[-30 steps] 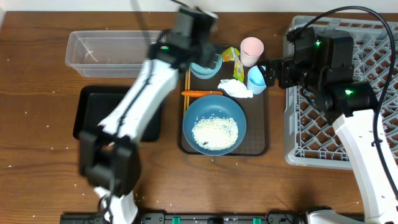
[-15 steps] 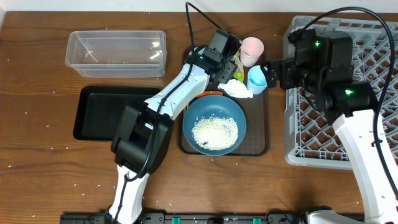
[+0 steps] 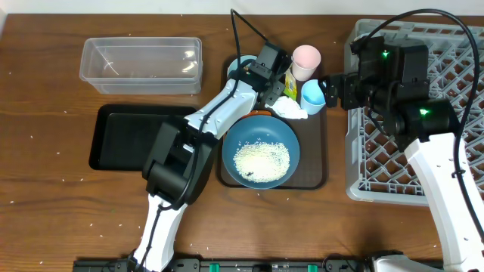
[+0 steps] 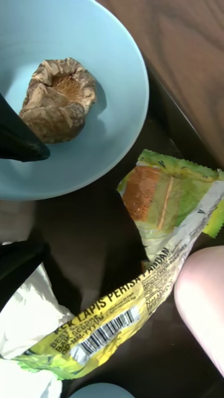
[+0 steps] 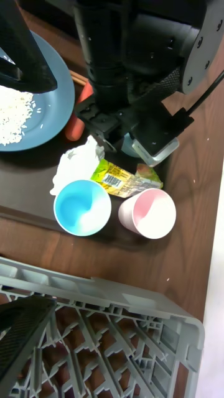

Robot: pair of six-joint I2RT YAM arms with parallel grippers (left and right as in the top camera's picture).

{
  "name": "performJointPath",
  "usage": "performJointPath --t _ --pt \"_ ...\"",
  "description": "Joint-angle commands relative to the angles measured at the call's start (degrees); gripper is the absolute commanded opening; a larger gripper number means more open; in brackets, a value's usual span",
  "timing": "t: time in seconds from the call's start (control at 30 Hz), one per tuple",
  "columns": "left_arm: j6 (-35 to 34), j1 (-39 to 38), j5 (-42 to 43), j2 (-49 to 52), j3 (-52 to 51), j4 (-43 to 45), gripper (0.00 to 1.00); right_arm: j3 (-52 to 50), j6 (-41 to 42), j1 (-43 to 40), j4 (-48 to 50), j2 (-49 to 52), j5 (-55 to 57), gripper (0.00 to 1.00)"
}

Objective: Sort waste into correct bins and load items into the dishwasher rack
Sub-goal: 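Grasp the light-blue bowl rim and lift it toward the black tray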

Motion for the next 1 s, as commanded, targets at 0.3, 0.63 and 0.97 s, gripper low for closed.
performJointPath --t 0.3,0.63,0.97 --pt "-0.1 0.2 -0.5 4.1 -0.1 1.4 0.34 0.6 0.3 0.5 -0.5 0.7 0.4 0.95" --pt "-0.1 0.2 -0.5 4.3 -0.1 1.6 0.06 0.6 0.2 0.5 -0.9 1.5 0.4 0.95" --pt "-0.1 0.2 -0.5 0.7 0.0 -0.2 0.06 0.6 0.2 0.5 -0.9 1.5 0.4 0.94"
